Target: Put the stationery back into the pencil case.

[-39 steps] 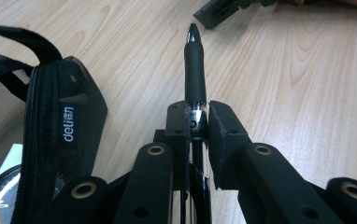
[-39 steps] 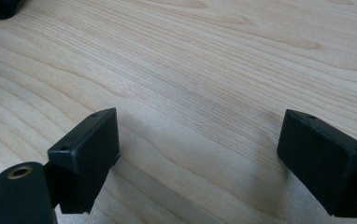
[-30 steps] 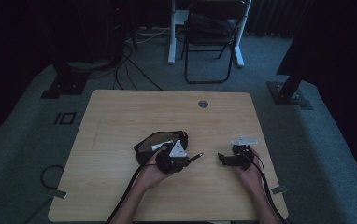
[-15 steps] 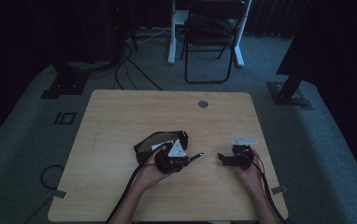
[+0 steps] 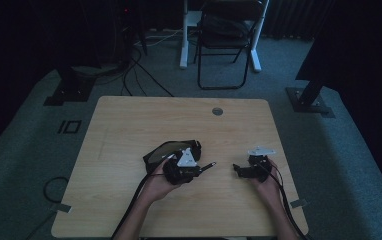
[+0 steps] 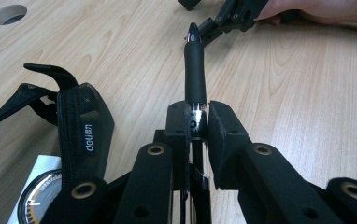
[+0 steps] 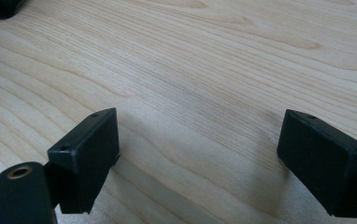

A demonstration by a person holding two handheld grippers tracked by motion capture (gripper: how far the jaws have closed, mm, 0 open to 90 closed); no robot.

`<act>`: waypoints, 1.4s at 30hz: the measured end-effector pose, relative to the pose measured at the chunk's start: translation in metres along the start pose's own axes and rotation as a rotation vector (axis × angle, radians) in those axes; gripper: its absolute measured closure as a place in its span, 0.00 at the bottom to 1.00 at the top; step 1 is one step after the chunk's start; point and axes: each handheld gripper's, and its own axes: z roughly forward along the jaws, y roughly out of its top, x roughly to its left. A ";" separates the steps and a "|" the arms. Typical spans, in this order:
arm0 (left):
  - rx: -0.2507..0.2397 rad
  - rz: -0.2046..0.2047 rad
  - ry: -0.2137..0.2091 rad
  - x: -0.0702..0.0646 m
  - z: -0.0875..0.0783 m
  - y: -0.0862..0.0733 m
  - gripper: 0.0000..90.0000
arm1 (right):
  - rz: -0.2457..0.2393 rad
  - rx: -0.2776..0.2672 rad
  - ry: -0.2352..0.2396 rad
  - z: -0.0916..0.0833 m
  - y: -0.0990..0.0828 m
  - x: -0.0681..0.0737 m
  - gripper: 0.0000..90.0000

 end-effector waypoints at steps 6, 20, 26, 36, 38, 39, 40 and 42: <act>-0.001 0.005 0.005 0.001 -0.004 0.001 0.88 | 0.001 0.000 0.000 0.000 0.000 0.000 0.14; -0.023 -0.005 0.018 0.005 -0.014 0.001 0.88 | 0.001 0.001 0.000 0.000 0.000 0.000 0.14; -0.031 -0.001 0.027 0.007 -0.020 0.002 0.88 | 0.000 0.000 0.000 0.000 0.000 0.000 0.14; -0.046 -0.007 0.045 0.012 -0.032 0.003 0.88 | 0.000 0.000 0.000 0.000 0.000 0.000 0.14; -0.049 -0.010 0.049 0.013 -0.034 0.003 0.88 | 0.001 0.000 0.000 0.000 0.000 0.000 0.14; -0.049 -0.010 0.050 0.014 -0.035 0.003 0.88 | 0.000 0.000 0.000 0.000 0.000 0.000 0.14; -0.052 -0.012 0.051 0.014 -0.036 0.003 0.88 | 0.001 0.001 0.000 0.000 0.000 0.000 0.14; -0.053 -0.012 0.054 0.015 -0.037 0.003 0.88 | 0.001 0.000 0.000 0.000 0.000 0.000 0.14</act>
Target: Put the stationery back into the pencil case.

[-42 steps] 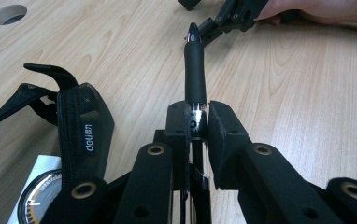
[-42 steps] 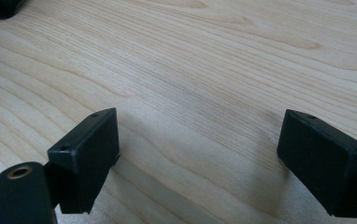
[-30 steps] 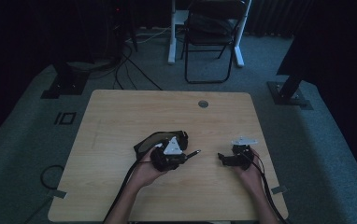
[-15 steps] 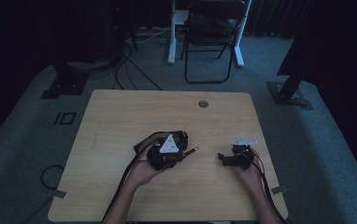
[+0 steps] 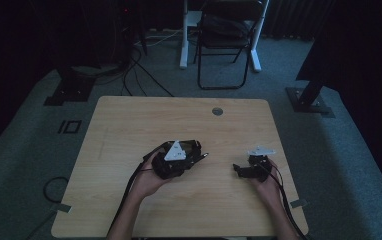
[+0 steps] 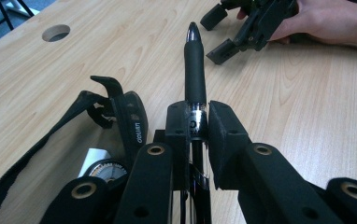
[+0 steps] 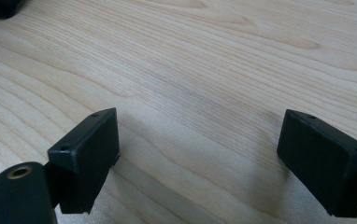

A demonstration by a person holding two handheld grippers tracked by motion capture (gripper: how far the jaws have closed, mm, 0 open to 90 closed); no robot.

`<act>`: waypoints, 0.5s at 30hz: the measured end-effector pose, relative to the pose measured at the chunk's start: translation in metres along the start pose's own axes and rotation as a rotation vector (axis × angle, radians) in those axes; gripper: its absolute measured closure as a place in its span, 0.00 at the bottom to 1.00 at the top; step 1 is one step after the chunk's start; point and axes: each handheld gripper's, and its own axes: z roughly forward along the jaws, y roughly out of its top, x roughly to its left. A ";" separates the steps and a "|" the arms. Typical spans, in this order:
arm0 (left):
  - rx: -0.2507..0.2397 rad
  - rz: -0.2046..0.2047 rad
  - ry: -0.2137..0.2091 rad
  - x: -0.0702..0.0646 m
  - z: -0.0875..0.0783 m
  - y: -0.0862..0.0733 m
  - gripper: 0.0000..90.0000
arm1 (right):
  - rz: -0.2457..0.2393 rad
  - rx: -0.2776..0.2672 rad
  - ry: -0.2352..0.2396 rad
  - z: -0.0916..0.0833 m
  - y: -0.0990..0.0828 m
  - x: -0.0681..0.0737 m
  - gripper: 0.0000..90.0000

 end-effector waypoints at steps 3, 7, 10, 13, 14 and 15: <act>-0.004 0.000 0.000 0.001 -0.002 0.000 0.88 | 0.000 0.000 0.000 0.000 0.000 0.000 0.14; -0.006 -0.002 0.001 0.002 -0.003 0.000 0.88 | -0.001 0.000 0.000 0.000 0.000 0.000 0.14; -0.007 -0.002 0.002 0.003 -0.004 0.000 0.88 | 0.000 0.000 0.000 0.000 0.000 0.000 0.14; -0.009 -0.001 -0.001 0.004 -0.005 0.000 0.88 | 0.000 0.000 0.000 0.000 0.000 0.000 0.14; -0.011 0.001 -0.001 0.004 -0.006 0.000 0.88 | 0.000 0.000 0.000 0.000 0.000 0.000 0.14; -0.013 0.000 0.000 0.004 -0.006 0.000 0.88 | 0.000 0.000 0.000 0.000 0.000 0.000 0.14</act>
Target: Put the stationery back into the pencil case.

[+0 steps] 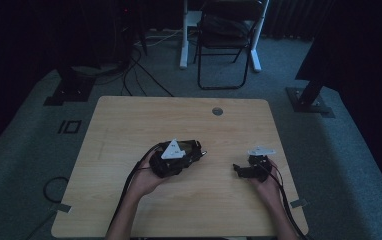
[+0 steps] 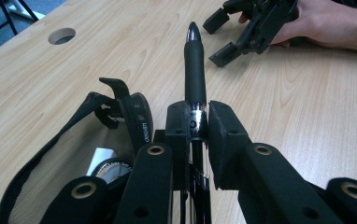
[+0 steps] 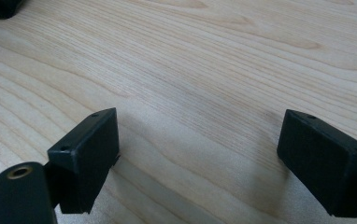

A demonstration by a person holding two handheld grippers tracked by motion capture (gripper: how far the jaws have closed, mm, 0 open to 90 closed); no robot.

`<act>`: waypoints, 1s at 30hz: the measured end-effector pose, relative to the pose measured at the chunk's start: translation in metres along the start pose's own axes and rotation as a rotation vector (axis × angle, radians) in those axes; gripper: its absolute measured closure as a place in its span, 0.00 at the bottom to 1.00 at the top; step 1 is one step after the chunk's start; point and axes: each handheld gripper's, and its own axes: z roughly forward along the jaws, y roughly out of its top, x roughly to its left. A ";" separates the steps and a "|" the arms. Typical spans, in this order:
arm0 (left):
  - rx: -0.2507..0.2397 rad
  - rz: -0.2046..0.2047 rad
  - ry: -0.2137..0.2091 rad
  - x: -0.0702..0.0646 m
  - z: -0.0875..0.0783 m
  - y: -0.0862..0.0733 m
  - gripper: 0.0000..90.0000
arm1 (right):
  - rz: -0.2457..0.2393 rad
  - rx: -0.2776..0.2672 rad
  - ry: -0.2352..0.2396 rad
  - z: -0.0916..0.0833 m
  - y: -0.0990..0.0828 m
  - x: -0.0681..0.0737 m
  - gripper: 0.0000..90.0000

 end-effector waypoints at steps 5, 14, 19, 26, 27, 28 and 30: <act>-0.003 0.004 0.007 0.002 -0.003 0.001 0.88 | 0.000 0.000 0.000 0.000 0.000 0.000 0.14; -0.008 -0.002 0.018 0.008 -0.005 0.000 0.88 | 0.000 0.000 0.000 0.000 0.000 0.000 0.14; -0.012 -0.003 0.028 0.011 -0.006 -0.001 0.88 | 0.000 0.000 0.000 0.000 0.000 0.000 0.14; -0.007 -0.005 0.032 0.016 -0.005 -0.001 0.88 | 0.001 0.000 0.000 0.000 0.000 0.000 0.14; -0.006 -0.005 0.032 0.016 -0.005 -0.001 0.88 | 0.001 0.000 0.000 0.000 0.000 0.000 0.14; -0.005 -0.006 0.032 0.016 -0.005 -0.001 0.88 | 0.001 0.000 0.000 0.000 0.000 0.000 0.14; -0.004 -0.005 0.035 0.017 -0.004 -0.001 0.88 | 0.001 0.000 0.000 0.000 0.000 0.000 0.14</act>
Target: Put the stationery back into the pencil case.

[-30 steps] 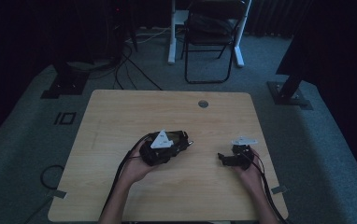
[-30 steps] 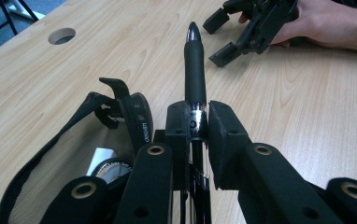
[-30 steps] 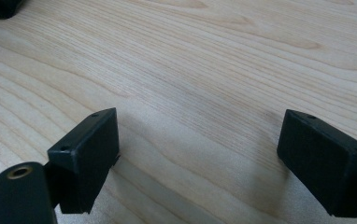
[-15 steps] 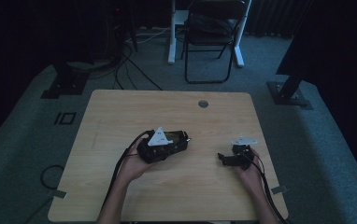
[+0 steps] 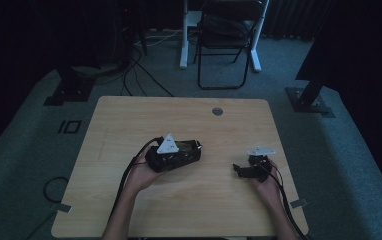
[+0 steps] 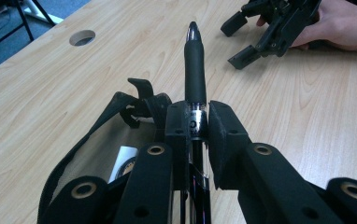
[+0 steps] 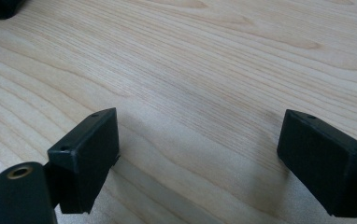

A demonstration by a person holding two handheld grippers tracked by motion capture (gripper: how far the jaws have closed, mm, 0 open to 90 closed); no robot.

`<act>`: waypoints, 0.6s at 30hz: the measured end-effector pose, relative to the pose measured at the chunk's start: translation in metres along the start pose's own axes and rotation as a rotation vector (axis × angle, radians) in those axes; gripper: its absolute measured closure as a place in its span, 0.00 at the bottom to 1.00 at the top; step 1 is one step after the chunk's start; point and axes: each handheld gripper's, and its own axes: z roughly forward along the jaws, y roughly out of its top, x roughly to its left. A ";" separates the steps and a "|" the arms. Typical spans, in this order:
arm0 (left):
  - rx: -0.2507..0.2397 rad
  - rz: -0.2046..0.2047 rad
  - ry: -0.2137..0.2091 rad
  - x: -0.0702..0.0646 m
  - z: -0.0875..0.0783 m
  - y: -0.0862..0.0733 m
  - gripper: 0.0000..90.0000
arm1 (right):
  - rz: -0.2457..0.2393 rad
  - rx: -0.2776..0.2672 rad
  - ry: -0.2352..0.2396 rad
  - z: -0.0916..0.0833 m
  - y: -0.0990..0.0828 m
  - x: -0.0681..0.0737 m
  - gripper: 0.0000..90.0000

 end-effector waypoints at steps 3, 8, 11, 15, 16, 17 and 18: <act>0.004 -0.001 0.004 0.001 0.001 0.000 0.88 | 0.000 0.000 0.000 0.000 0.000 0.000 0.14; 0.007 -0.001 0.012 0.004 0.002 -0.001 0.88 | 0.000 0.000 0.000 0.000 0.000 0.000 0.14; 0.012 -0.003 0.020 0.007 0.003 -0.002 0.88 | 0.000 0.000 0.000 0.000 0.000 0.000 0.14; 0.016 -0.006 0.029 0.009 0.003 -0.002 0.88 | 0.000 0.000 0.000 0.000 0.000 0.000 0.14; 0.018 -0.004 0.032 0.010 0.004 -0.003 0.88 | 0.000 0.000 0.000 0.000 0.000 0.000 0.14; 0.018 -0.005 0.032 0.011 0.004 -0.003 0.88 | 0.000 0.000 0.000 0.000 0.000 0.000 0.14; 0.020 -0.006 0.033 0.011 0.004 -0.003 0.88 | 0.000 0.000 0.000 0.000 0.000 0.000 0.14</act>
